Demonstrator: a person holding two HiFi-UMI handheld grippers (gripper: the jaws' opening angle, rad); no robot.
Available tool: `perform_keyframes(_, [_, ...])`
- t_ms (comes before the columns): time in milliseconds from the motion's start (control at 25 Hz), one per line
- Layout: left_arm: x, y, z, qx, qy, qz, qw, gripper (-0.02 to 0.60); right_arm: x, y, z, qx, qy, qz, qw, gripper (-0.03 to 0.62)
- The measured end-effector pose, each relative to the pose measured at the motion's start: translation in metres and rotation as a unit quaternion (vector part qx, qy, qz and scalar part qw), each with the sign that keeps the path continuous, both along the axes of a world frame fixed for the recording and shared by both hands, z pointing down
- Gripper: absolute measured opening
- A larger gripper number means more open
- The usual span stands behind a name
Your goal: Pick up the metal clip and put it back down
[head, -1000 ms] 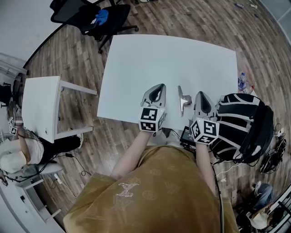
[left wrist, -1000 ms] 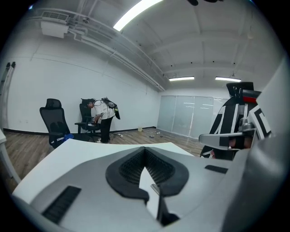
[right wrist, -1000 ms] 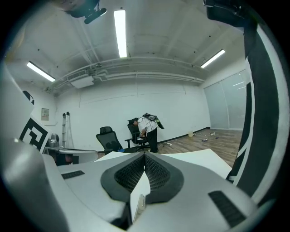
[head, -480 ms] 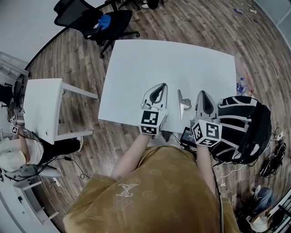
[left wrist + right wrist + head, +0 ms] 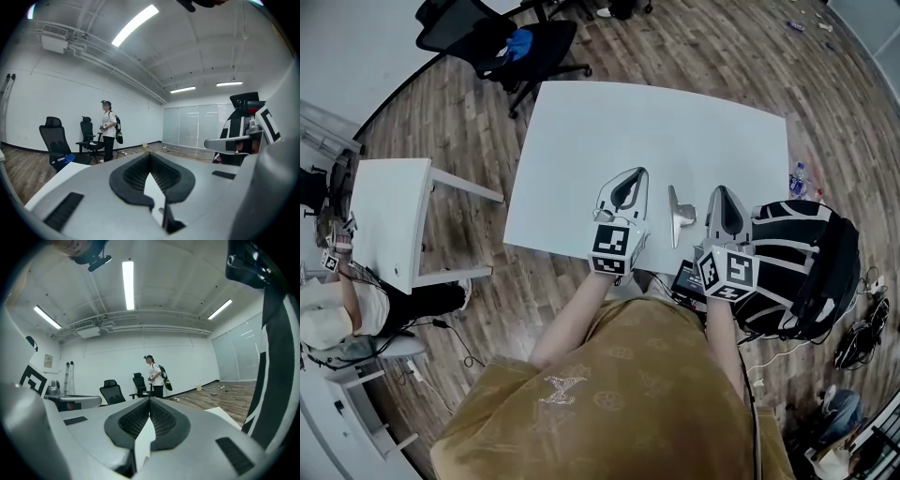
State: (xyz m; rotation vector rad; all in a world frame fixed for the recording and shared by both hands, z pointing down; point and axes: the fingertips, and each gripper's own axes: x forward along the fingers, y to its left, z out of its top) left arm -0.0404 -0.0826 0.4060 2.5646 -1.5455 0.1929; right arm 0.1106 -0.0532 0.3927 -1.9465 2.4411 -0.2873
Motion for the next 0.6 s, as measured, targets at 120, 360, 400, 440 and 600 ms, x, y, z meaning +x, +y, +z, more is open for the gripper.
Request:
perform_keyframes(120, [-0.001, -0.002, 0.000, -0.003, -0.002, -0.003, 1.0000, -0.003, 0.004, -0.002, 0.001, -0.001, -0.005, 0.006, 1.000, 0.009])
perform_keyframes(360, [0.001, -0.003, 0.001, -0.003, -0.001, 0.002, 1.0000, -0.003, 0.011, -0.003, 0.001, 0.001, -0.008, 0.015, 1.000, 0.009])
perform_keyframes(400, [0.001, -0.004, 0.001, -0.002, -0.002, 0.002, 1.0000, -0.003, 0.012, -0.003, 0.001, 0.002, -0.007, 0.016, 1.000, 0.008])
perform_keyframes(440, [0.001, -0.004, 0.000, -0.002, -0.002, 0.002, 1.0000, -0.003, 0.012, -0.003, 0.001, 0.002, -0.006, 0.017, 1.000, 0.009])
perform_keyframes(600, [-0.001, -0.005, -0.001, -0.002, -0.002, 0.004, 1.0000, -0.003, 0.009, -0.001, -0.001, 0.004, -0.004, 0.018, 1.000, 0.009])
